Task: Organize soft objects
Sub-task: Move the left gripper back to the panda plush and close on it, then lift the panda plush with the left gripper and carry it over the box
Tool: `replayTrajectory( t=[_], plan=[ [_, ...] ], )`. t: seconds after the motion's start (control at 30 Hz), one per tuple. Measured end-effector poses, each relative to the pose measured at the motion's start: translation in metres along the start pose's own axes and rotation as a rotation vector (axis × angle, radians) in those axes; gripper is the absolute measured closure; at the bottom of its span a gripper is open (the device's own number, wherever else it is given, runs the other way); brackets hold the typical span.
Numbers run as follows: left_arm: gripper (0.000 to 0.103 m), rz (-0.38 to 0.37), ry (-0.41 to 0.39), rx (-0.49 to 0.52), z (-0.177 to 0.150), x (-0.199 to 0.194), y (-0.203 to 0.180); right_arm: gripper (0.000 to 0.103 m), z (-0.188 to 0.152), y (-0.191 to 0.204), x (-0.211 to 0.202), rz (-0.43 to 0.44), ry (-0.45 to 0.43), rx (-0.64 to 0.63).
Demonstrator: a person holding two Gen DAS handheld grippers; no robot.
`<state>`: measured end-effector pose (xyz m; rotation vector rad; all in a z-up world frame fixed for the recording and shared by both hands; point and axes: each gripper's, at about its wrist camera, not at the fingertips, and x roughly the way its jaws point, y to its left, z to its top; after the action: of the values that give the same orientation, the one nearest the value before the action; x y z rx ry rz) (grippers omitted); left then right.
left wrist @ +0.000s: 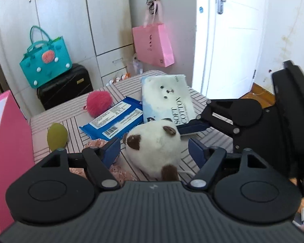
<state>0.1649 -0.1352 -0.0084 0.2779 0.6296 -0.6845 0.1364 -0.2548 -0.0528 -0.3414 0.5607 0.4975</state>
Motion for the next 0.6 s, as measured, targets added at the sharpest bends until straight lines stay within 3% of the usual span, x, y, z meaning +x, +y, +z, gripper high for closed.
replayTrajectory(
  t=[0.17,0.23,0.33,0.6],
  plan=[
    [0.031,-0.042,0.016,-0.091,0.0,0.016,0.011,0.019,0.003,-0.006,0.005,0.017,-0.001,0.071],
    [0.041,-0.052,0.016,-0.139,-0.001,0.019,0.016,0.022,0.004,-0.009,0.006,0.024,-0.011,0.102],
    [0.046,-0.063,0.02,-0.204,-0.002,0.023,0.024,0.028,0.004,-0.014,0.006,0.029,-0.028,0.148],
    [0.047,-0.003,0.026,-0.208,-0.004,0.02,0.018,0.036,0.006,-0.013,0.004,0.036,-0.042,0.206]
  ],
)
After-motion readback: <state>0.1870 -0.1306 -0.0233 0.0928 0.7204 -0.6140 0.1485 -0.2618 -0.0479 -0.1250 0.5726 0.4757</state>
